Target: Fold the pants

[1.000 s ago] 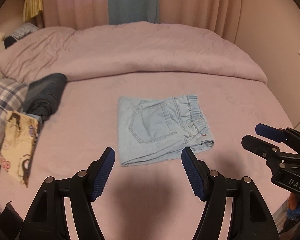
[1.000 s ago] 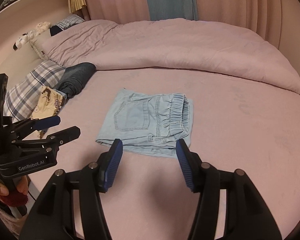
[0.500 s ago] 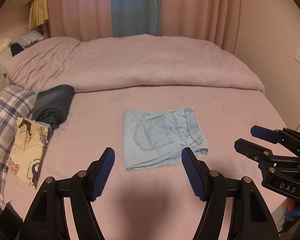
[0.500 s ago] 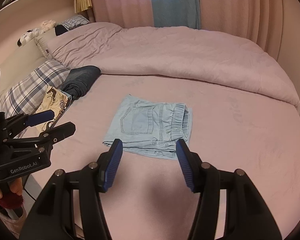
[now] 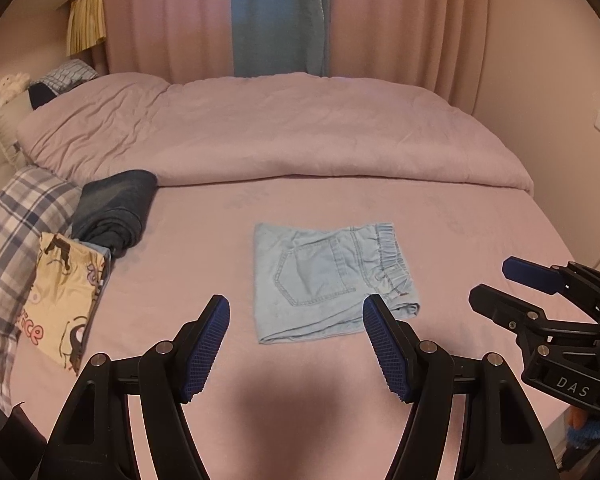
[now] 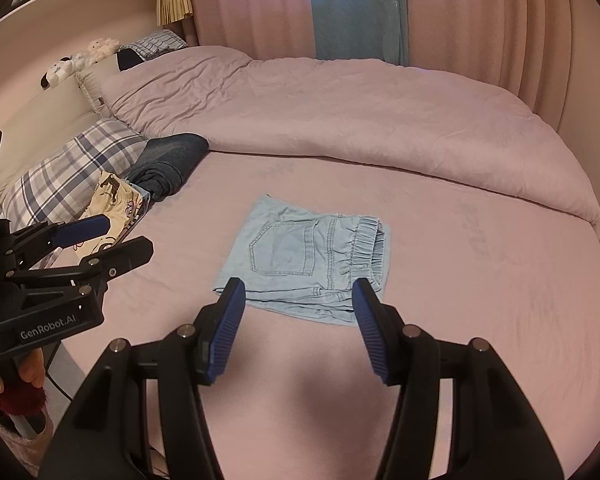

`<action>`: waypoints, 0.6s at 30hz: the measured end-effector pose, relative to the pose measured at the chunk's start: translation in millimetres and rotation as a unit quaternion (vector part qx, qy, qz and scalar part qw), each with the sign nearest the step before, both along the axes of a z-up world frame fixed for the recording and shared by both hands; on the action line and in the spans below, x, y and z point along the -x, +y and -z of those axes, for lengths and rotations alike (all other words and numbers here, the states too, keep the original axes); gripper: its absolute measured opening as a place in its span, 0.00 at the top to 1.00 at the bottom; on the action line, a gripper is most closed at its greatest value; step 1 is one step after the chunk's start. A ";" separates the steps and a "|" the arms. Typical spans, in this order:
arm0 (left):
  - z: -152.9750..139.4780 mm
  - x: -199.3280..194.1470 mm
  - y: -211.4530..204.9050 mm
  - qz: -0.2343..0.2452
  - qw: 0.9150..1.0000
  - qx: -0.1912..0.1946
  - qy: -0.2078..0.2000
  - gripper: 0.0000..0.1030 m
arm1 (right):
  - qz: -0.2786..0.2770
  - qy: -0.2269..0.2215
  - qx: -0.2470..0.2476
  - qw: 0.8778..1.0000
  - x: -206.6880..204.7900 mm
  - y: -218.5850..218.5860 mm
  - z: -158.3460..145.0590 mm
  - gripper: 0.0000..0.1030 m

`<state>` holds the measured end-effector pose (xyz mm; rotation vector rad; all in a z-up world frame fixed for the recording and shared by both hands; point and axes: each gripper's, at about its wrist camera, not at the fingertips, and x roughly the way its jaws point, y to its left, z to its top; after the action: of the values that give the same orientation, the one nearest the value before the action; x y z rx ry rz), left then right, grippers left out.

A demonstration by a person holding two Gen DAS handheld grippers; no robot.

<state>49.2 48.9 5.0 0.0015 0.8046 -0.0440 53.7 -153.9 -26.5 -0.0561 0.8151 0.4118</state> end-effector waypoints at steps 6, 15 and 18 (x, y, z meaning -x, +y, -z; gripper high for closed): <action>-0.1 1.6 -1.3 -0.003 1.000 -0.004 -0.001 0.33 | 0.000 -0.001 0.001 1.000 1.8 1.5 -1.4 0.46; -0.3 2.4 -3.6 -0.005 1.000 -0.007 -0.002 0.33 | -0.001 0.000 0.001 1.000 0.3 1.5 -2.2 0.46; 0.0 1.7 -3.0 -0.003 1.000 -0.005 0.001 0.33 | 0.000 0.001 0.001 1.000 -0.8 1.1 -1.8 0.46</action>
<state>47.5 45.9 5.0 0.0080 0.8065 -0.0336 54.6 -152.9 -24.6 -0.0579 0.8177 0.4120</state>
